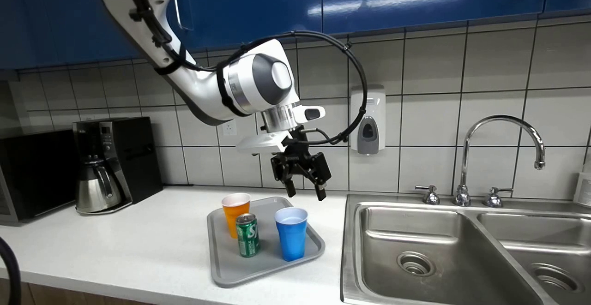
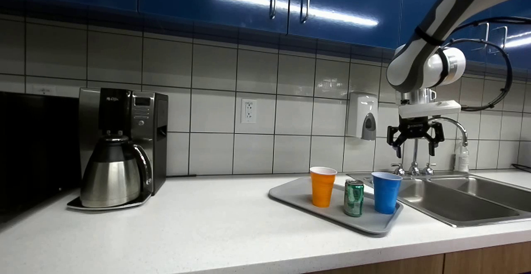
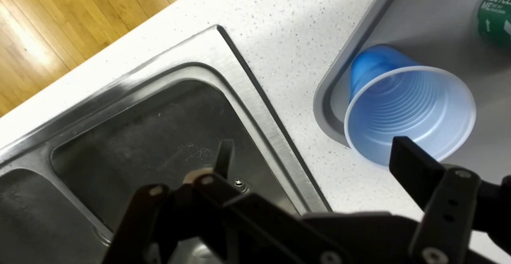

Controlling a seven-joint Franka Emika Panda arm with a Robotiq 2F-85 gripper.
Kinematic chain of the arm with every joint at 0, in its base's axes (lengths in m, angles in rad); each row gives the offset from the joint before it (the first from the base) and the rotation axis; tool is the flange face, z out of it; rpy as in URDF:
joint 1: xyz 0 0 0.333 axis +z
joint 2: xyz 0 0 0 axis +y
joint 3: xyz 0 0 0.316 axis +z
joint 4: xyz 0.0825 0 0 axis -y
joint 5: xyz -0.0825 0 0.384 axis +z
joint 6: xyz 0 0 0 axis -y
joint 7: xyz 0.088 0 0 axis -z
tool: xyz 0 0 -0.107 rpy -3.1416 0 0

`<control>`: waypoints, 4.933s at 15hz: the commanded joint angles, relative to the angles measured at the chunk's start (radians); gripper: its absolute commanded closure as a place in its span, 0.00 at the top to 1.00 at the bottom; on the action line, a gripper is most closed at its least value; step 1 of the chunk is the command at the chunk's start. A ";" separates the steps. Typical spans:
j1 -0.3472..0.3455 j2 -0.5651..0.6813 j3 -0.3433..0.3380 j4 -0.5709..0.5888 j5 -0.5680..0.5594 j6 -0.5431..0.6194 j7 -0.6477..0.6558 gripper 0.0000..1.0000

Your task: Remove the blue and orange cups from the tray

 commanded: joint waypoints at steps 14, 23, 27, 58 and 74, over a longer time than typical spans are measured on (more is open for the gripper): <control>0.055 0.199 -0.026 0.115 -0.017 0.003 0.058 1.00; 0.062 0.268 -0.045 0.129 0.067 0.042 0.027 1.00; 0.063 0.290 -0.045 0.134 0.130 0.068 0.018 1.00; 0.046 0.159 -0.064 0.072 0.320 0.088 -0.130 0.01; -0.006 0.051 -0.133 -0.022 0.306 0.062 -0.233 0.01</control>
